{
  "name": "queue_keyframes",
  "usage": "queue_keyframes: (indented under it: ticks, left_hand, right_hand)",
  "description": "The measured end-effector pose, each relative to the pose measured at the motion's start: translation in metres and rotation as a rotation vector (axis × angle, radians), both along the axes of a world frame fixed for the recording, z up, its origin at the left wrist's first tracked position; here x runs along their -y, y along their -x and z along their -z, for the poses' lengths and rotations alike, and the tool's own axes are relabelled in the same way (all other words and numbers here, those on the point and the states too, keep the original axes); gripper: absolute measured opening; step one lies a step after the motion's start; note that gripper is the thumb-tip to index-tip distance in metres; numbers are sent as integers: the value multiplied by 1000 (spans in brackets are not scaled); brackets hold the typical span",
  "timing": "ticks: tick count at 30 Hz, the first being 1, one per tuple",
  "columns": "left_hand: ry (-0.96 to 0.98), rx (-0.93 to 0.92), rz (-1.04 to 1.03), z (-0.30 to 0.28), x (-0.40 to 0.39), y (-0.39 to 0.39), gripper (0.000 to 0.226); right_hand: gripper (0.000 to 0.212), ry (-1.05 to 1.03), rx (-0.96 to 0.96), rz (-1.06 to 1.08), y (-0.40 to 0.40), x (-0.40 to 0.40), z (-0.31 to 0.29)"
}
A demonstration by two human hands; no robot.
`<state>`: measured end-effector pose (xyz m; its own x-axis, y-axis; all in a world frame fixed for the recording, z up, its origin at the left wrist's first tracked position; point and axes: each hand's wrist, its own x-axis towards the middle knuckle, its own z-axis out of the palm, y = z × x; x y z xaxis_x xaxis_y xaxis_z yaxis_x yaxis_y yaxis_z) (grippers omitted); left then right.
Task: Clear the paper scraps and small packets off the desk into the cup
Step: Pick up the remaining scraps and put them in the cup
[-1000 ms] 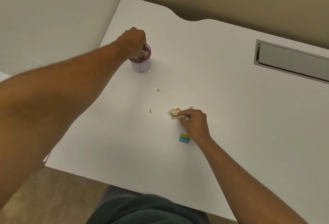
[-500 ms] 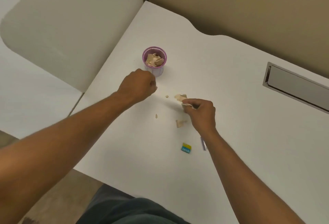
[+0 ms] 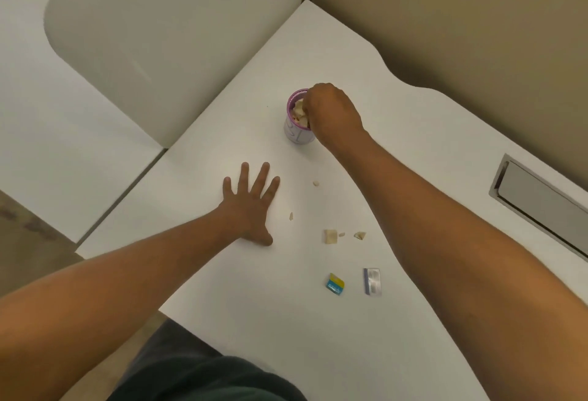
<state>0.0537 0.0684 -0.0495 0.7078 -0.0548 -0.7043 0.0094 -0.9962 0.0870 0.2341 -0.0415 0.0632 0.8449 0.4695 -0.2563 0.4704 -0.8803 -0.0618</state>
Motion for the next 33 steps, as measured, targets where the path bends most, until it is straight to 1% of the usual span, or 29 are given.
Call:
queue_keyframes:
  ticks: [4,8,10,12,15,19,21,24,26,28,29,31,33]
  left_hand:
    - [21,12,-12,5,-1,3,140]
    - [12,7,-20,7,1,3,141]
    - [11,-1,-20,8,2,3,142]
    - [7,-2,-16,8,2,3,142]
    - [3,-3,-15,7,3,3,143]
    - [-4,8,-8,3,4,3,143]
    - [-17,22,8,1,4,3,142]
    - [-26,66,29,-6,3,1,131]
    - [-1,150,19,-12,3,-2,113]
    - [61,255,-16,-15,7,-5,92]
    - [101,283,-50,-16,10,-5,87]
    - [186,273,-147,-14,20,-6,81]
    - [273,270,-245,-12,33,-5,72]
  right_hand:
    - [22,114,-73,-36,-11,-12,12]
    - [25,165,-127,-65,-19,-16,18]
    - [32,177,-174,-47,-22,-16,18]
    - [36,156,-167,-58,-24,-13,17]
    - [34,80,-103,-85,-25,-6,10]
    - [45,-22,-103,-63,-22,2,-8]
    - [46,-85,-88,-58,-16,9,-19]
    - [40,-204,-24,47,-1,32,-34]
    - [34,-322,-17,183,19,65,-30]
    - [28,-402,-20,332,51,112,-8]
    - [28,-393,-24,399,70,137,8]
    - [32,-318,-52,514,107,180,44]
    - [36,-259,-102,608,140,205,74]
